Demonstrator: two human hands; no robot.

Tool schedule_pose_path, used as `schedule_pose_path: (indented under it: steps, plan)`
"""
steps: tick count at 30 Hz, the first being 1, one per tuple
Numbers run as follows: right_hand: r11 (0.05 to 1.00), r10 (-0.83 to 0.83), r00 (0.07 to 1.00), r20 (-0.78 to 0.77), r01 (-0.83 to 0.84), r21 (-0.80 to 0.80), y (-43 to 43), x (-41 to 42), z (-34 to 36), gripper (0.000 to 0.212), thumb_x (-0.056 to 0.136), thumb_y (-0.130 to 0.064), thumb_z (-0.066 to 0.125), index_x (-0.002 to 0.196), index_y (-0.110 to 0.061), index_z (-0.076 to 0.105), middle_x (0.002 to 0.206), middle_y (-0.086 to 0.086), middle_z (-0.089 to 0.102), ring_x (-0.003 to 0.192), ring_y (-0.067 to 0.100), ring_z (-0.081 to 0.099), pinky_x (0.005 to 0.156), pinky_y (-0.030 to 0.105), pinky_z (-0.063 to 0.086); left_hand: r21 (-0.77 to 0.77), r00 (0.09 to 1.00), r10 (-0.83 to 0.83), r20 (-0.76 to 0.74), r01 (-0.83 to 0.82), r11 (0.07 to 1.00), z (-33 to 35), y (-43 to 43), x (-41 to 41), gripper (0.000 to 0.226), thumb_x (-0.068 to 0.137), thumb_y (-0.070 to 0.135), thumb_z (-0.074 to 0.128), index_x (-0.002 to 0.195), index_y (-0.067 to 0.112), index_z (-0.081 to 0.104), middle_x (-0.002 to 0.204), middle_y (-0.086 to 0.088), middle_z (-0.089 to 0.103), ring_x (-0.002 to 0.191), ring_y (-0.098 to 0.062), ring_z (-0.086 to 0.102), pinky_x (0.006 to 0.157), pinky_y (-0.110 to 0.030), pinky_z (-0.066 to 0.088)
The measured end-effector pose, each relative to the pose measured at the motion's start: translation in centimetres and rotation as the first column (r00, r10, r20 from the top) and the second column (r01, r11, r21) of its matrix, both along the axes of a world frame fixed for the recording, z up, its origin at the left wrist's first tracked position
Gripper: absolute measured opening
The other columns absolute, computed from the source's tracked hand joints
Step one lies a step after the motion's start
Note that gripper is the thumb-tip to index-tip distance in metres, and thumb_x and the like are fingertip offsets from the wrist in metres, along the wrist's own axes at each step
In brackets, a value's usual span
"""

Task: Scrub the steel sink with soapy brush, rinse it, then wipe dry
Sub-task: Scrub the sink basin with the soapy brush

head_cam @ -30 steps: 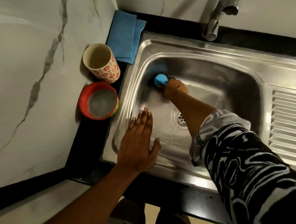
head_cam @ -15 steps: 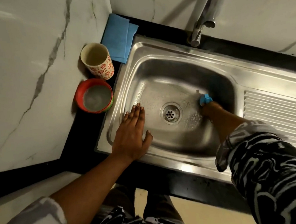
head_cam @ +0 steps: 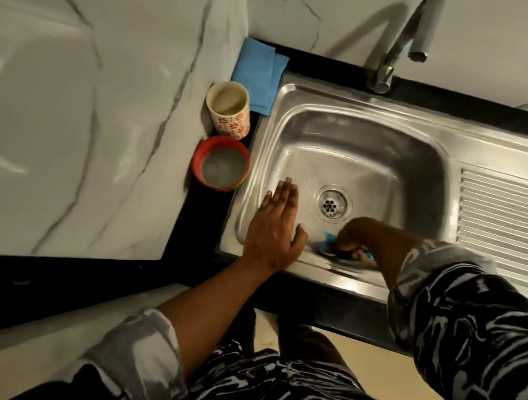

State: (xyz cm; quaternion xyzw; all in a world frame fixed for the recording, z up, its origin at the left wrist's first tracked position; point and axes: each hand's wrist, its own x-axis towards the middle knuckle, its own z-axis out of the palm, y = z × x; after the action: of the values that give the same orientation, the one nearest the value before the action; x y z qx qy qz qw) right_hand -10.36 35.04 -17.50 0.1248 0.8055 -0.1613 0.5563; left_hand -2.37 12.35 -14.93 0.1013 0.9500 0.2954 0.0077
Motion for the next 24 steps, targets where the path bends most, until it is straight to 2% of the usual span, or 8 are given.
schedule_pose_path:
  steps: [2, 4, 6, 9, 12, 17, 21, 24]
  plan:
    - [0.986, 0.154, 0.987, 0.035, -0.152, -0.067, -5.0, 0.9, 1.3, 0.037, 0.103, -0.024, 0.055, 0.069, -0.01, 0.055, 0.052, 0.002, 0.054, 0.045, 0.013, 0.048, 0.053, 0.026, 0.039, 0.012, 1.0, 0.017, -0.011, -0.016, 1.0, 0.2, -0.4, 0.4, 0.083, 0.092, 0.031, 0.052, 0.164, -0.003, 0.026, 0.172, -0.022, 0.022, 0.162, -0.031, 0.019, 0.133, -0.042, 0.012]
    - [0.973, 0.145, 0.989, -0.042, -0.15, -0.175, -9.2, 1.4, 0.8, 0.03, 0.099, -0.008, 0.055, 0.069, -0.009, 0.052, 0.063, 0.006, 0.053, 0.054, 0.015, 0.047, 0.061, 0.031, 0.043, 0.019, 0.999, 0.045, -0.01, -0.045, 0.999, 0.2, -1.1, 1.3, 0.084, 0.093, 0.032, 0.053, 0.165, -0.002, 0.024, 0.173, -0.021, 0.02, 0.163, -0.03, 0.016, 0.133, -0.045, 0.013]
    - [0.971, 0.174, 0.962, -0.21, -0.203, -0.126, -10.1, 1.5, -0.5, 0.029, 0.098, -0.014, 0.06, 0.071, -0.009, 0.052, 0.066, 0.006, 0.051, 0.054, 0.013, 0.045, 0.066, 0.032, 0.04, 0.0, 0.999, 0.031, -0.03, -0.031, 1.0, -0.1, -2.4, 2.1, 0.085, 0.094, 0.031, 0.054, 0.165, -0.002, 0.022, 0.174, -0.021, 0.018, 0.163, -0.03, 0.014, 0.132, -0.046, 0.015]
    - [0.976, -0.114, 0.888, -0.445, 0.016, -0.217, -8.2, 2.0, 1.1, 0.038, 0.096, -0.048, 0.066, 0.108, -0.012, 0.06, 0.084, 0.014, 0.068, 0.069, 0.025, 0.063, 0.063, 0.033, 0.044, -0.053, 0.999, -0.023, -0.045, 0.02, 0.998, -0.7, -4.2, 2.5, 0.087, 0.093, 0.029, 0.058, 0.165, -0.003, 0.021, 0.173, -0.023, 0.017, 0.163, -0.032, 0.013, 0.13, -0.05, 0.019]
    - [0.978, -0.071, 0.724, -0.686, -0.086, -0.192, -6.7, 0.2, 5.4, 0.054, 0.098, -0.043, 0.064, 0.145, -0.022, 0.047, 0.113, 0.019, 0.069, 0.098, 0.038, 0.067, 0.082, 0.043, 0.052, -0.069, 0.999, -0.026, -0.045, 0.023, 0.997, -0.7, -4.6, 2.7, 0.085, 0.094, 0.029, 0.059, 0.164, -0.003, 0.023, 0.172, -0.024, 0.023, 0.162, -0.033, 0.017, 0.131, -0.049, 0.019]
    - [0.902, 0.005, 0.44, -0.898, -0.391, -0.186, -11.5, -3.6, 14.1, 0.05, 0.095, -0.047, 0.067, 0.142, -0.036, 0.055, 0.105, 0.003, 0.074, 0.088, 0.022, 0.068, 0.075, 0.034, 0.051, -0.156, 0.998, 0.065, 0.006, -0.063, 0.986, -0.1, -4.3, 3.2, 0.085, 0.095, 0.04, 0.054, 0.164, 0.0, 0.026, 0.171, -0.023, 0.026, 0.161, -0.034, 0.019, 0.131, -0.047, 0.019]
    - [0.8, 0.226, 0.355, -0.907, -0.599, -0.035, -18.3, -5.0, 15.1, 0.046, 0.09, -0.058, 0.067, 0.133, -0.043, 0.063, 0.104, -0.001, 0.075, 0.092, 0.022, 0.068, 0.074, 0.035, 0.053, -0.184, 0.996, 0.08, 0.029, -0.074, 0.98, 0.1, -4.2, 3.0, 0.087, 0.094, 0.043, 0.052, 0.164, -0.001, 0.027, 0.171, -0.023, 0.026, 0.162, -0.034, 0.018, 0.132, -0.045, 0.017]
    - [0.778, 0.359, 0.324, -0.875, -0.622, 0.088, -21.3, -5.6, 14.0, 0.046, 0.092, -0.054, 0.069, 0.135, -0.043, 0.062, 0.112, 0.0, 0.073, 0.102, 0.024, 0.067, 0.076, 0.032, 0.05, -0.199, 0.997, 0.065, 0.044, -0.055, 0.978, 0.2, -4.1, 2.8, 0.086, 0.095, 0.044, 0.05, 0.165, -0.001, 0.025, 0.172, -0.022, 0.022, 0.162, -0.032, 0.015, 0.132, -0.045, 0.016]
